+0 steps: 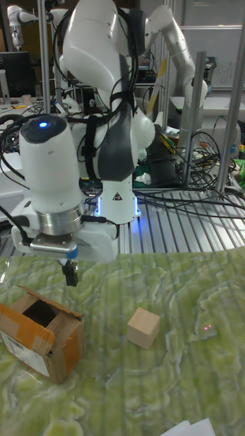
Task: Open a box
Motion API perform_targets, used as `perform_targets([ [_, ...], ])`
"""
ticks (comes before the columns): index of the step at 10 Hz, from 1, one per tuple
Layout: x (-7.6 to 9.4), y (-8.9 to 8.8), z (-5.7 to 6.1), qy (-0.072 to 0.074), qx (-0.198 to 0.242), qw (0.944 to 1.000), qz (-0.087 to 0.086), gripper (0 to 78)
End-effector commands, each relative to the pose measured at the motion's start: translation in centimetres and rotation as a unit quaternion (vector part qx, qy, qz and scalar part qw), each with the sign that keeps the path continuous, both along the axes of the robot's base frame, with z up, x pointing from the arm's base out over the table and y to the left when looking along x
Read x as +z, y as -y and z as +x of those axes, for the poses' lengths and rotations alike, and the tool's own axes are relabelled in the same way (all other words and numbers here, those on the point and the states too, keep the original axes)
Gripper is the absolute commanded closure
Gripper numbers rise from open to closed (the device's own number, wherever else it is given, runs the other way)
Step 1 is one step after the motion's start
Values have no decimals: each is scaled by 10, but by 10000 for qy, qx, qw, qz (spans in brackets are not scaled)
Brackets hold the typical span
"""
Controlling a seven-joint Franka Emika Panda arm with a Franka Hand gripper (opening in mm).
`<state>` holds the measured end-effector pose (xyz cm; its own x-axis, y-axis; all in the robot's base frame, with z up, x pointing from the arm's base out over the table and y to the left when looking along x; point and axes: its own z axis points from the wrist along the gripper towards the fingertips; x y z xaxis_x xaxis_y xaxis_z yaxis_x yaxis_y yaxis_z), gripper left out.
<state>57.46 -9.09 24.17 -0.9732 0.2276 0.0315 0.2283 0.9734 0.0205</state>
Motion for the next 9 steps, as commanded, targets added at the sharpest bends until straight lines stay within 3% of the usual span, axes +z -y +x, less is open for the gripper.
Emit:
perform_targets([
  [1,-6,22,20,26,168,9999,-11,776],
  [9,-17,48,37,45,385,9992,-29,776],
])
